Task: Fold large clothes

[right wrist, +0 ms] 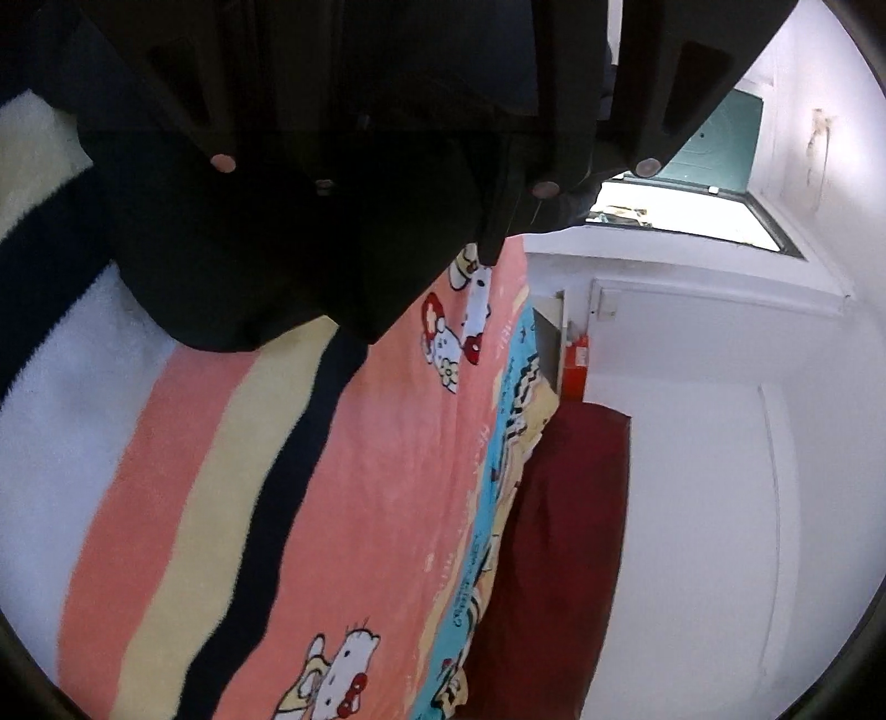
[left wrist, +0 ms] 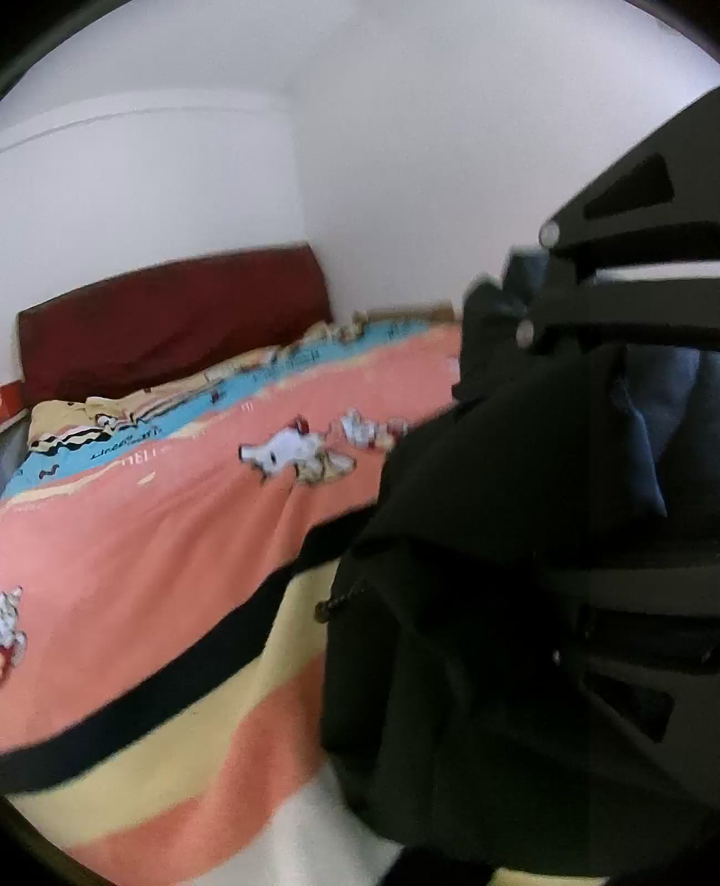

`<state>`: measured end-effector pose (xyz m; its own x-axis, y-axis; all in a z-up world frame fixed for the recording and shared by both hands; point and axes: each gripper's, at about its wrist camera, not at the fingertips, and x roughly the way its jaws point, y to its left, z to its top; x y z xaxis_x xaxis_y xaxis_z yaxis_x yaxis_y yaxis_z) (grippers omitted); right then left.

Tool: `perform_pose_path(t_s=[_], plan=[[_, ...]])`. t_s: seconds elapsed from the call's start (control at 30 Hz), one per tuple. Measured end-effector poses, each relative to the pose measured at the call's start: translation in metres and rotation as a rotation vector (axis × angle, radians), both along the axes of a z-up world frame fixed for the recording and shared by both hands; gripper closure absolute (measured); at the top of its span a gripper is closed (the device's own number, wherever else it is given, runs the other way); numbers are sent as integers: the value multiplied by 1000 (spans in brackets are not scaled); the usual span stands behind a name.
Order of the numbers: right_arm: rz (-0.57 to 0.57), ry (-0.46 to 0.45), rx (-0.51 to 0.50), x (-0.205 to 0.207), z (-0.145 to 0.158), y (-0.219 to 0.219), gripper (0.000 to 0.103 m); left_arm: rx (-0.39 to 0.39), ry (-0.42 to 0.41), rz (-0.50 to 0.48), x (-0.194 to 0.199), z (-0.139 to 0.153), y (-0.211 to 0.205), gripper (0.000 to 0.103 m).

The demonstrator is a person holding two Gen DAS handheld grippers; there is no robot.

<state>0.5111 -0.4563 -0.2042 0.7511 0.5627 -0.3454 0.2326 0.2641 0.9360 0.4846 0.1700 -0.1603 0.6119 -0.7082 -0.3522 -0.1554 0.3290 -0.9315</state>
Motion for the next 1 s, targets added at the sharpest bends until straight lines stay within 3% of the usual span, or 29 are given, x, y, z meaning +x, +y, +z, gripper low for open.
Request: perform_pose_path(t_s=[0.03, 0.07, 0.13, 0.27, 0.33, 0.43, 0.5, 0.63, 0.77, 0.83, 0.87, 0.93, 1.0], plan=[[0, -13, -1, -1, 3, -2, 51, -45, -13, 7, -3, 3, 3, 54], [-4, -35, 9, -3, 6, -4, 26, -88, -30, 20, -5, 7, 8, 47], [-22, -77, 6, -9, 18, -9, 7, -145, -66, 51, -11, 19, 20, 44], [-45, -110, -62, -18, 46, -24, 7, -153, -128, 142, -26, 55, 47, 43], [-56, -137, -128, -28, 68, -30, 8, -35, -142, 158, -36, 80, 52, 43], [12, -166, -322, -44, 105, -19, 16, 294, -153, 77, -49, 121, 22, 43], [89, -186, -462, -56, 125, 3, 17, 456, -168, 10, -56, 134, -11, 43], [227, -209, -665, -62, 137, 67, 17, 715, -200, -167, -56, 131, -99, 43], [354, -216, -825, -59, 133, 125, 18, 902, -264, -298, -44, 122, -172, 43], [404, -213, -900, -44, 129, 153, 21, 938, -284, -357, -22, 115, -203, 43], [418, -198, -928, -34, 126, 164, 22, 964, -274, -377, -10, 109, -213, 43], [437, -161, -982, -11, 117, 180, 22, 1094, -236, -385, 17, 94, -233, 41], [456, -103, -1049, 12, 103, 187, 20, 1119, -162, -410, 45, 67, -237, 36]])
